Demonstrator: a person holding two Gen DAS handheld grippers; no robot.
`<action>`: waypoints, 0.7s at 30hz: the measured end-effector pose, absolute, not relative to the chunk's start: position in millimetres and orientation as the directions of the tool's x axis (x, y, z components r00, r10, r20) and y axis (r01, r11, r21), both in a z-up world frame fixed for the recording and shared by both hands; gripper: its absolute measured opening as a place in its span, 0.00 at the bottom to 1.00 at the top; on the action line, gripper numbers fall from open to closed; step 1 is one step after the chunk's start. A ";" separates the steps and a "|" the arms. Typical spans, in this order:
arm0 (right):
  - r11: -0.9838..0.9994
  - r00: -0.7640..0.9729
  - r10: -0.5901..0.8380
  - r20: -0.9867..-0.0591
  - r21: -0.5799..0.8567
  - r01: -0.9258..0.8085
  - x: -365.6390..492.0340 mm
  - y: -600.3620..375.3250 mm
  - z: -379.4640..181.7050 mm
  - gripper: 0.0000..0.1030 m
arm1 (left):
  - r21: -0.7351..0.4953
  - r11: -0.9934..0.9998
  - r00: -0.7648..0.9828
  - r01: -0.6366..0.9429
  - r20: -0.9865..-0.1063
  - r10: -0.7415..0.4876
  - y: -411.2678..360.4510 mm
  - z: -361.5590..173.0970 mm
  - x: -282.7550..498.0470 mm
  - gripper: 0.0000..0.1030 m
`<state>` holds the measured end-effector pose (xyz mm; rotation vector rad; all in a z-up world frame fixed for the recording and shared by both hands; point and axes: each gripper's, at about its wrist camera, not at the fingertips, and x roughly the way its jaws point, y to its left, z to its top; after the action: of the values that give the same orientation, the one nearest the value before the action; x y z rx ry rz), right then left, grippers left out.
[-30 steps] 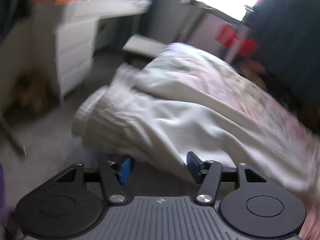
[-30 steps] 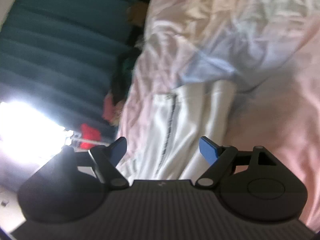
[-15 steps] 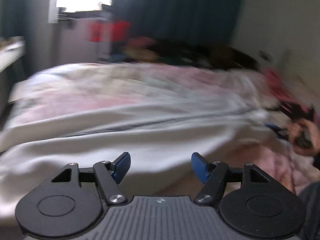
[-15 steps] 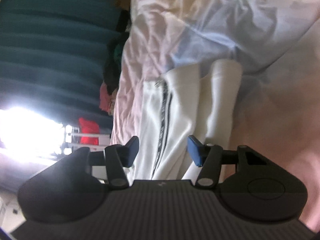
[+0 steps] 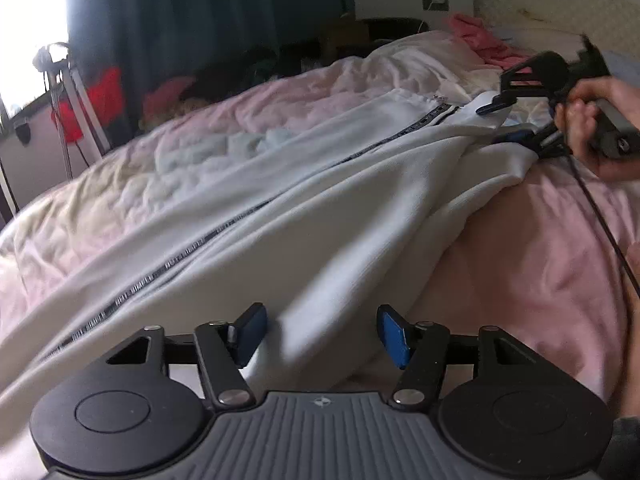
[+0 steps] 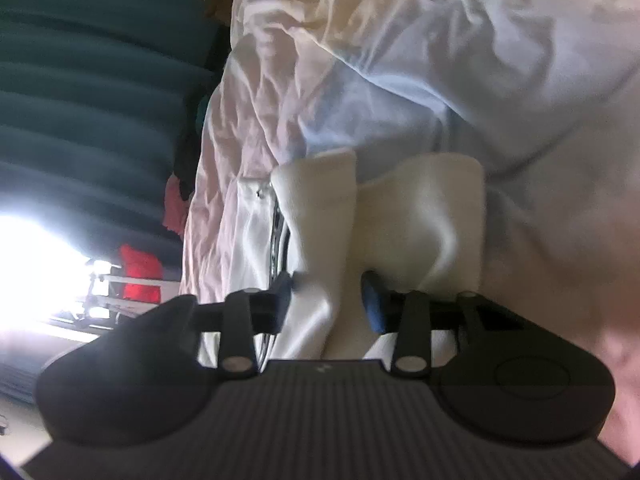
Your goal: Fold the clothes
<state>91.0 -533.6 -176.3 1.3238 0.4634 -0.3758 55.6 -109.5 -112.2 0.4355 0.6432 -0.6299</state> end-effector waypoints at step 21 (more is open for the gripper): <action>0.216 0.804 -0.173 -0.568 0.775 0.594 46.4 -547.5 -163.2 0.05 | -0.063 0.723 0.581 0.688 -0.550 -0.600 -58.4 -62.5 36.6 0.07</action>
<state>46.4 -547.5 -163.2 1.2475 0.4005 -0.5512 36.6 -58.4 -62.5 0.1636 0.5784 -0.7565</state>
